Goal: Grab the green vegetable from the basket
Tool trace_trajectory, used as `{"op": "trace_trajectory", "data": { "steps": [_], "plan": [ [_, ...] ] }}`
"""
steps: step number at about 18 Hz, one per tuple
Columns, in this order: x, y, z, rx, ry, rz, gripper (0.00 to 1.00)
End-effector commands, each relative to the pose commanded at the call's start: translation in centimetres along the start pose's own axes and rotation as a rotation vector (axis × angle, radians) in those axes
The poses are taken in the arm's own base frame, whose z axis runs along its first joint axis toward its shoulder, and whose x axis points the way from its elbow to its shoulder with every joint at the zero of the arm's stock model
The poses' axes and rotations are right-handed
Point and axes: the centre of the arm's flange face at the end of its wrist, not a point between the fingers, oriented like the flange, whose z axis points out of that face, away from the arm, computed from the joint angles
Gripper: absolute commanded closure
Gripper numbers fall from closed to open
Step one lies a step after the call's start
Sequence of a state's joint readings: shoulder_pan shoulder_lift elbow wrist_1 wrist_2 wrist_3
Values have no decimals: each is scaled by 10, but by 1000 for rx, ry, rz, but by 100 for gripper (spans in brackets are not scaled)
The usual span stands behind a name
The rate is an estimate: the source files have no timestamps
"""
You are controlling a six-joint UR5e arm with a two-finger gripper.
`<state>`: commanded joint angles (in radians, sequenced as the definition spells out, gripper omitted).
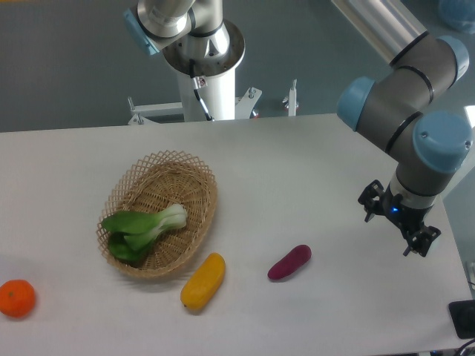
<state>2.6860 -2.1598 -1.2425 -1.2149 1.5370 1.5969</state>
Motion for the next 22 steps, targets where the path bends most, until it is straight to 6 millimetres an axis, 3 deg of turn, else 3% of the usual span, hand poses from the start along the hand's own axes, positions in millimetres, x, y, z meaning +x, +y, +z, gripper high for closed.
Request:
{"op": "trace_trajectory", "data": {
  "steps": [7, 12, 22],
  "plan": [
    [1, -3, 0, 0, -4, -3, 0],
    [6, -22, -5, 1, -4, 14, 0],
    [47, -108, -3, 15, 33, -112, 0]
  ]
}}
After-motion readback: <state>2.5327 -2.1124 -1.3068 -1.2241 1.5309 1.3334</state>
